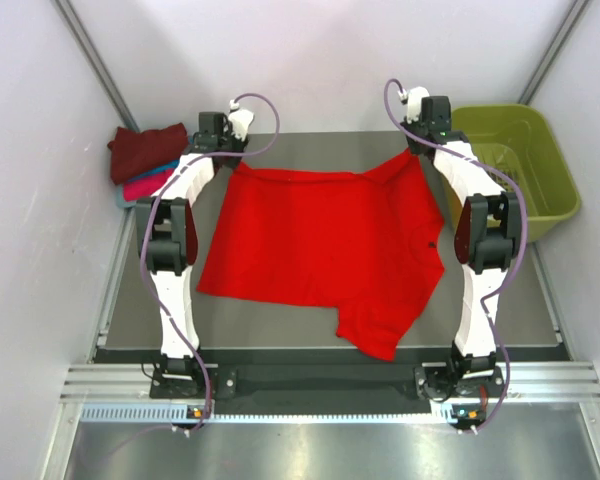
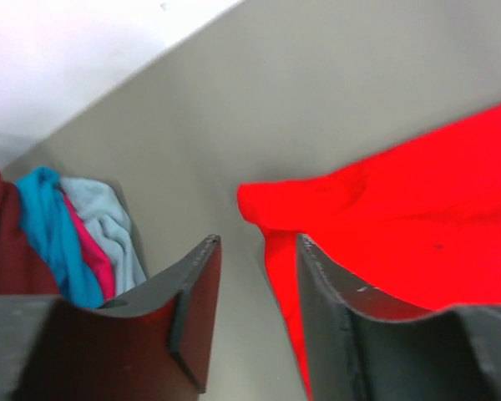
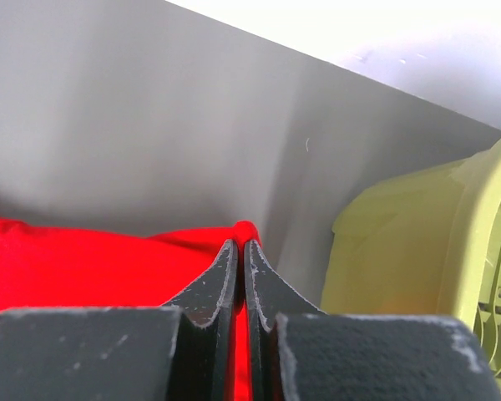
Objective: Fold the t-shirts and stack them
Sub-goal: Flatten the tshirt out
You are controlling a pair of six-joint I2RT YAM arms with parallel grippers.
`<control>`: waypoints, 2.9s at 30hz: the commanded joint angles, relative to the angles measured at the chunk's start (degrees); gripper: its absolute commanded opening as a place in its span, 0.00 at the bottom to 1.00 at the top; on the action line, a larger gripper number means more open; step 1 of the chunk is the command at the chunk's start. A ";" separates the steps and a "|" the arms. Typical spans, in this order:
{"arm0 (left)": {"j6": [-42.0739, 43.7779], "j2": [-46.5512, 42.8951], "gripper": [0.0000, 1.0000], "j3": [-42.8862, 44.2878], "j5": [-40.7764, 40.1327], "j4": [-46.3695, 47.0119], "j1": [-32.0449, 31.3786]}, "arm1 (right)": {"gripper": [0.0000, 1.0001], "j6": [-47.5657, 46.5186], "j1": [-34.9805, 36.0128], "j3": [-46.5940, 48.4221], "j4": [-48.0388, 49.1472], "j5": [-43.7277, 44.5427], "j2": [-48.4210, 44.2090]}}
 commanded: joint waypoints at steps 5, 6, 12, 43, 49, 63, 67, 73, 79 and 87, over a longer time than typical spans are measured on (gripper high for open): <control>-3.13 6.92 0.49 12.85 -1.53 -4.78 0.14 | 0.00 -0.27 0.68 1.96 3.31 0.40 -0.65; -3.57 8.23 0.49 14.43 -1.62 -6.01 0.14 | 0.00 -0.18 0.69 2.05 3.40 0.31 -0.65; -9.10 9.03 0.49 14.97 0.04 -8.39 0.49 | 0.00 -0.18 1.12 1.87 3.40 0.57 -1.17; -17.11 15.72 0.00 19.98 4.00 -7.78 3.57 | 0.00 -0.97 3.50 -0.76 3.49 2.68 -3.55; -17.81 13.26 0.00 19.98 5.93 -6.73 4.18 | 0.00 -1.41 3.41 -1.82 3.49 3.03 -4.60; -17.64 14.74 0.26 20.68 4.62 -4.53 4.01 | 0.00 -1.33 3.76 -1.91 3.75 3.12 -4.34; -17.29 16.41 0.25 21.83 3.30 -2.43 3.74 | 0.00 -1.33 3.85 -2.43 3.75 3.21 -4.60; -17.37 17.21 0.19 22.53 3.30 -1.54 3.39 | 0.00 -1.41 4.38 -2.79 3.84 3.38 -4.78; -18.25 16.51 0.17 21.92 3.12 -2.59 3.13 | 0.00 -1.50 4.82 -2.70 3.84 3.56 -4.69; -18.87 17.20 0.40 21.21 4.09 -3.65 3.13 | 0.00 -1.77 5.08 -2.87 3.93 3.73 -4.87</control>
